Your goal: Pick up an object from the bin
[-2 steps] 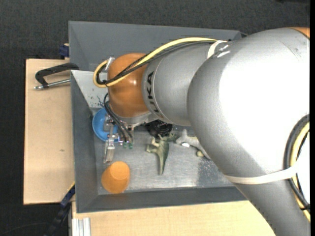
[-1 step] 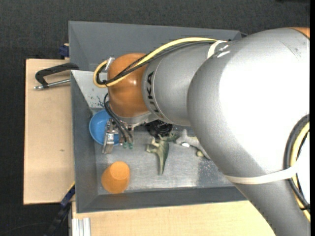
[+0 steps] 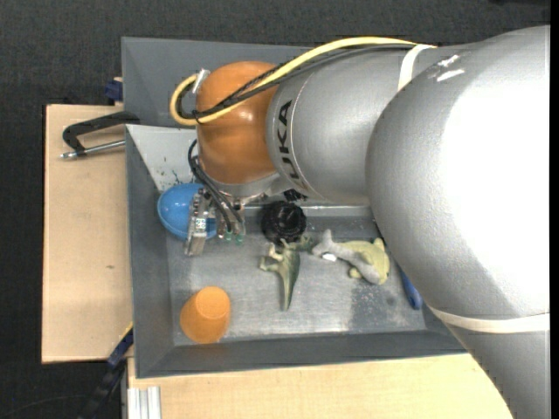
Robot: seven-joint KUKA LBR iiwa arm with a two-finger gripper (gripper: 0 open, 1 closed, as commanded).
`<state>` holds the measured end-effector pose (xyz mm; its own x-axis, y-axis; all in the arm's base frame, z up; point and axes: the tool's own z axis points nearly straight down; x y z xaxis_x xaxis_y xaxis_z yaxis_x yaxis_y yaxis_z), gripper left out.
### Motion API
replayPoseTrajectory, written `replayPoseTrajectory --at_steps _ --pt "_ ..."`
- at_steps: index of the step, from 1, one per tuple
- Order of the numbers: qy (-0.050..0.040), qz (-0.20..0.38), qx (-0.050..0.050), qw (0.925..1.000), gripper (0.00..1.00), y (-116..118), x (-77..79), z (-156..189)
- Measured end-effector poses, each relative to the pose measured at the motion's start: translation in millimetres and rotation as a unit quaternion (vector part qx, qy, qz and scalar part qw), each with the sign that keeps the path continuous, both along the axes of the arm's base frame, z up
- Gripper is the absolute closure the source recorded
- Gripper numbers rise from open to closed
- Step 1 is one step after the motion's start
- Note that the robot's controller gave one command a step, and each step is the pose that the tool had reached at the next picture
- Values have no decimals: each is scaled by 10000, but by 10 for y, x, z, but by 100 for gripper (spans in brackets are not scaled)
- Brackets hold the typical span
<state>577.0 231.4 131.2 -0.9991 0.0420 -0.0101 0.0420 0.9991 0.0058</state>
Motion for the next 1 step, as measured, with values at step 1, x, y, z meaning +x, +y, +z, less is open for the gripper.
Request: replayPoseTrajectory --at_steps 1 --pt "16 6 -5 10000 100 11 15 175"
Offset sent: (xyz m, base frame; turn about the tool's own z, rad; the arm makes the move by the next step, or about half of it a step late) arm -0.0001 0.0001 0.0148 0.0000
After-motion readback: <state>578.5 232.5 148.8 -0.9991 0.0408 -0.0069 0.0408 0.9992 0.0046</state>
